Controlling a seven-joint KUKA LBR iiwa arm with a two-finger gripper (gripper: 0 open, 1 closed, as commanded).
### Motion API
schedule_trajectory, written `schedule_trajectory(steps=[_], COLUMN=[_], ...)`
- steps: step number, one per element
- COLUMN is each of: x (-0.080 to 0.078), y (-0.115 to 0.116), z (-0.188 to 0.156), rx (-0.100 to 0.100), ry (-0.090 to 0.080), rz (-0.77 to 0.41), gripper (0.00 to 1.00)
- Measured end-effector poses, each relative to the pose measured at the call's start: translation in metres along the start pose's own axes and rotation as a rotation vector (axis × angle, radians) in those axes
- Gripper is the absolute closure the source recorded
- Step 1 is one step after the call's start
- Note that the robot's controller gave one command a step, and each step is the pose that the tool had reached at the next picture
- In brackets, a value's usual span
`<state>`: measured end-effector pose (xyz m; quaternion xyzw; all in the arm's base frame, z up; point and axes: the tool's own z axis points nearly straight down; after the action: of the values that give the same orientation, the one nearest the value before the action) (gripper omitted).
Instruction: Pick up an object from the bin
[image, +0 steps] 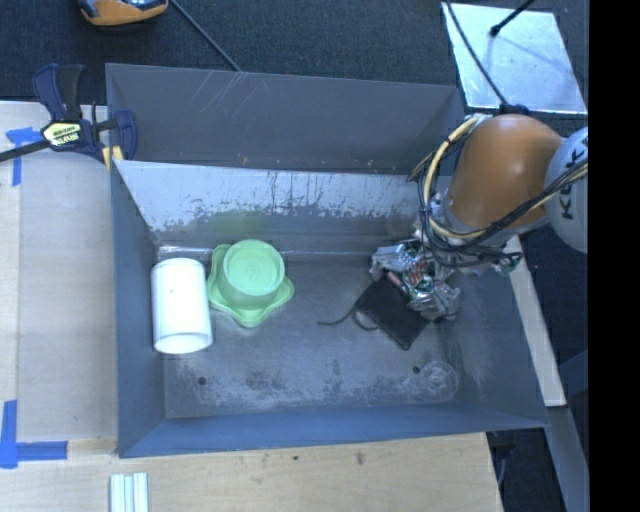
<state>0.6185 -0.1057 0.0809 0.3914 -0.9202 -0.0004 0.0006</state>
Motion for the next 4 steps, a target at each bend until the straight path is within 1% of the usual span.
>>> schedule_trajectory(steps=[1,2,3,4], x=[0.008,0.009,0.010,0.009], y=[-0.005,-0.005,-0.003,-0.004], z=[0.019,0.017,0.012,-0.010], rx=[-0.029,-0.032,-0.034,-0.024], ry=[0.022,0.022,0.022,0.014], rz=[-0.334,-0.377,-0.381,-0.375], gripper=[1.00,1.00,1.00,1.00])
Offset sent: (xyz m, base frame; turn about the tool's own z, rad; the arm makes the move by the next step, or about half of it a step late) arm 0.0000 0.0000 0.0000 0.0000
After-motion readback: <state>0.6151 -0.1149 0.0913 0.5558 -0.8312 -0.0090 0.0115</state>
